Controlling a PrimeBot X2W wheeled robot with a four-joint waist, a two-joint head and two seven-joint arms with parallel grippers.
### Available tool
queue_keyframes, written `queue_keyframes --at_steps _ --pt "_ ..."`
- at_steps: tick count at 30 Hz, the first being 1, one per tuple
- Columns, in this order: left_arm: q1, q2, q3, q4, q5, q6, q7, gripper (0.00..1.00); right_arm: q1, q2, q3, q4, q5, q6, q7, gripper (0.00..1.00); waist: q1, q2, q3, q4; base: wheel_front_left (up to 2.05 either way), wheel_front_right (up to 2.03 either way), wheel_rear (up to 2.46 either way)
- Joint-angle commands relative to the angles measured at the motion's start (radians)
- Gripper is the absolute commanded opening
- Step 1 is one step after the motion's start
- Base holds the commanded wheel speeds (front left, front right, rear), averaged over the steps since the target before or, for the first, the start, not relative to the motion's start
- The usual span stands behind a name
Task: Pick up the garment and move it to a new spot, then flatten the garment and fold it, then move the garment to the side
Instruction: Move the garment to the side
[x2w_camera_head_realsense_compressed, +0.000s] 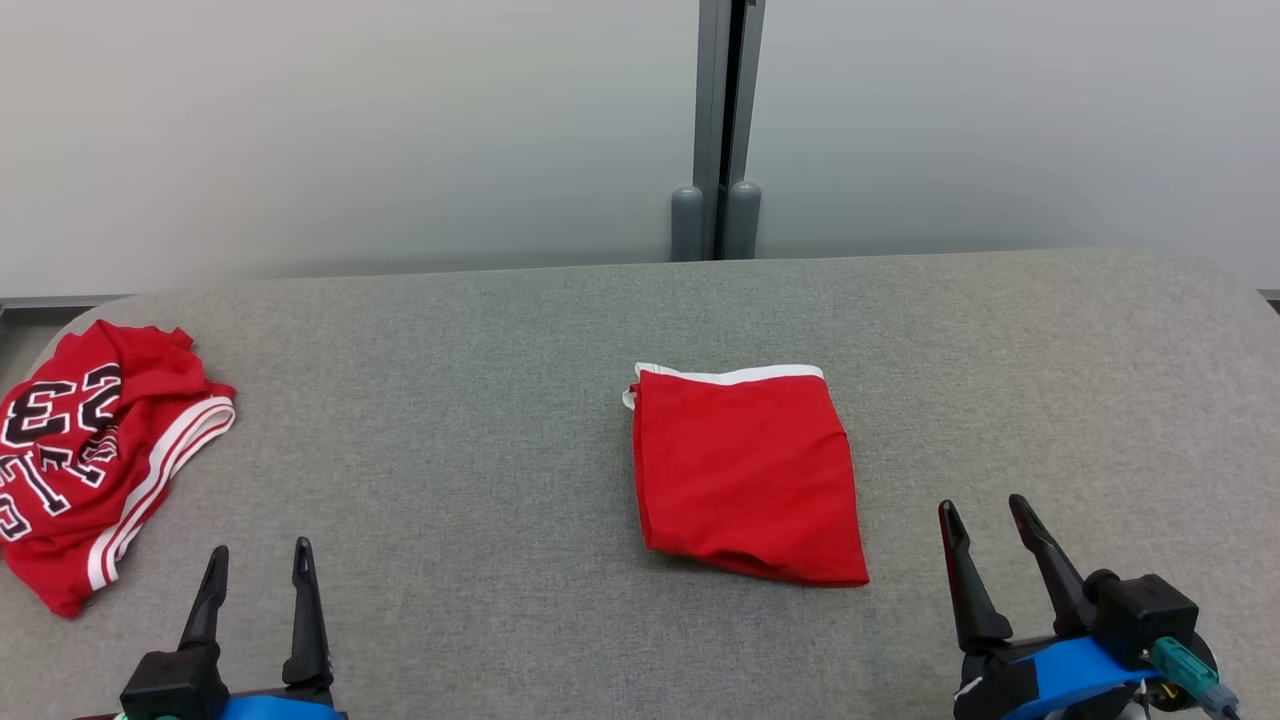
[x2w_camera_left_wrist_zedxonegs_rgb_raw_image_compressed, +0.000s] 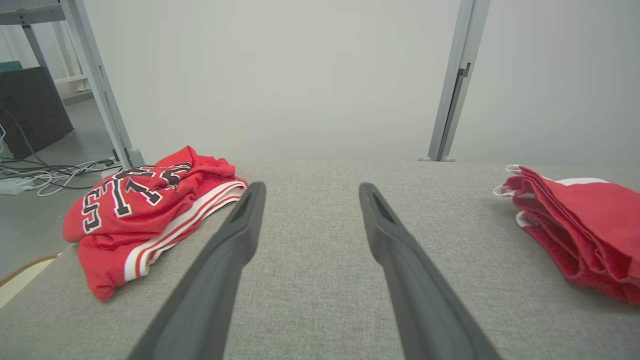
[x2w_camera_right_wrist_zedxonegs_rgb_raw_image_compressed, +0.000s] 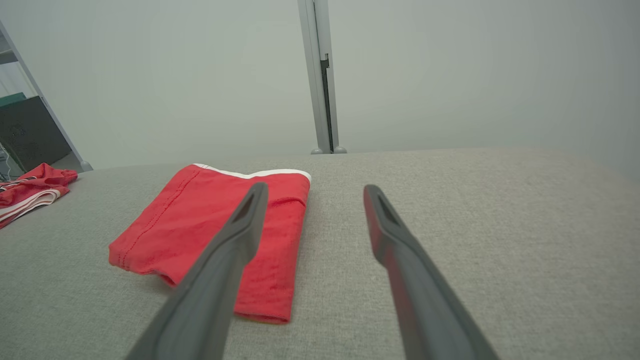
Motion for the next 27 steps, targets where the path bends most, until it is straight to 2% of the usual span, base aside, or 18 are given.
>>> queue_keyframes --at_steps 1,24,27 --pt "0.012 0.003 0.007 -0.003 0.0 0.002 -0.003 1.0 0.017 0.005 -0.003 0.001 -0.005 0.0 -0.004 1.0 0.0001 0.0001 0.0 0.003 0.0 0.0 0.0" --pt "0.019 0.019 0.009 -0.014 -0.014 -0.008 -0.003 1.0 0.01 0.01 -0.006 0.048 -0.012 0.0 -0.004 1.0 0.0001 0.0001 -0.006 0.013 0.0 0.0 0.0" --pt "0.017 0.016 0.013 -0.019 -0.017 -0.008 -0.003 1.0 -0.043 0.007 0.014 0.06 -0.024 0.0 -0.004 1.0 0.0001 0.0001 -0.002 0.008 0.0 0.0 0.0"
